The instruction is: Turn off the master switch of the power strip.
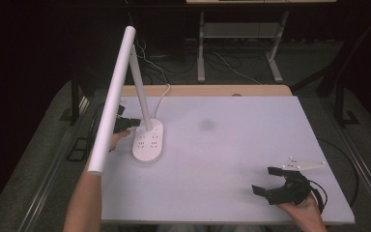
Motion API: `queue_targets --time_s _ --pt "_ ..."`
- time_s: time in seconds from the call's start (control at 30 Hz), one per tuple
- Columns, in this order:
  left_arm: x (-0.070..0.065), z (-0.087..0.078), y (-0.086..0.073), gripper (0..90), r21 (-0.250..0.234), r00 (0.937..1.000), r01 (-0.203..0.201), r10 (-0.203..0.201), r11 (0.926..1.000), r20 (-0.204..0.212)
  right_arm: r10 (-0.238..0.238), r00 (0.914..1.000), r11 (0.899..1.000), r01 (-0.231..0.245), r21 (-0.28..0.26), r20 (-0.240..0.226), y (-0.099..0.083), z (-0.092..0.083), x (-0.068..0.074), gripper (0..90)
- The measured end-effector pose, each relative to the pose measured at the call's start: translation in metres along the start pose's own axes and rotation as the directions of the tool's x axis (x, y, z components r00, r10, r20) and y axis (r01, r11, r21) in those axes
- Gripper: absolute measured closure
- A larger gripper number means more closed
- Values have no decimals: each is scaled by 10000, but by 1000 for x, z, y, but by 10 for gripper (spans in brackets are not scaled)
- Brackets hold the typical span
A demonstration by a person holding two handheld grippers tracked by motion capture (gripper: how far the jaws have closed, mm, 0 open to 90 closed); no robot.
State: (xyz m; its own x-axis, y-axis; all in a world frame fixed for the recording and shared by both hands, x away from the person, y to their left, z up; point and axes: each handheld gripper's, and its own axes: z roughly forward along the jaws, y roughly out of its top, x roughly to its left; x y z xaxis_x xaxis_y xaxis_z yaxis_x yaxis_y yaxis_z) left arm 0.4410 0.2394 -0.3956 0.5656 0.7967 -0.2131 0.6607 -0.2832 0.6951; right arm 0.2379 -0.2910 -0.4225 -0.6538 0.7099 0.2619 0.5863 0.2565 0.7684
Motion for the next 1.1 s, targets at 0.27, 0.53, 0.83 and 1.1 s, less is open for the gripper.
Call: queue_targets --time_s 0.27,0.53,0.83,1.1 --pt "0 7 -2 900 157 10000 43 -43 9999 -9 7 10000 10000 -7 1 39 0 -1 0 1" --pt "-2 15 -4 900 299 10000 56 -56 9995 3 -3 10000 10000 3 -9 55 -1 -1 -1 1" --pt "1 16 -8 900 347 9999 97 -94 9993 -86 -15 10000 10000 15 18 58 -1 -1 -2 1" --pt "3 19 -12 900 105 9999 105 -106 9999 109 -4 10000 10000 4 69 67 -1 0 -2 1"
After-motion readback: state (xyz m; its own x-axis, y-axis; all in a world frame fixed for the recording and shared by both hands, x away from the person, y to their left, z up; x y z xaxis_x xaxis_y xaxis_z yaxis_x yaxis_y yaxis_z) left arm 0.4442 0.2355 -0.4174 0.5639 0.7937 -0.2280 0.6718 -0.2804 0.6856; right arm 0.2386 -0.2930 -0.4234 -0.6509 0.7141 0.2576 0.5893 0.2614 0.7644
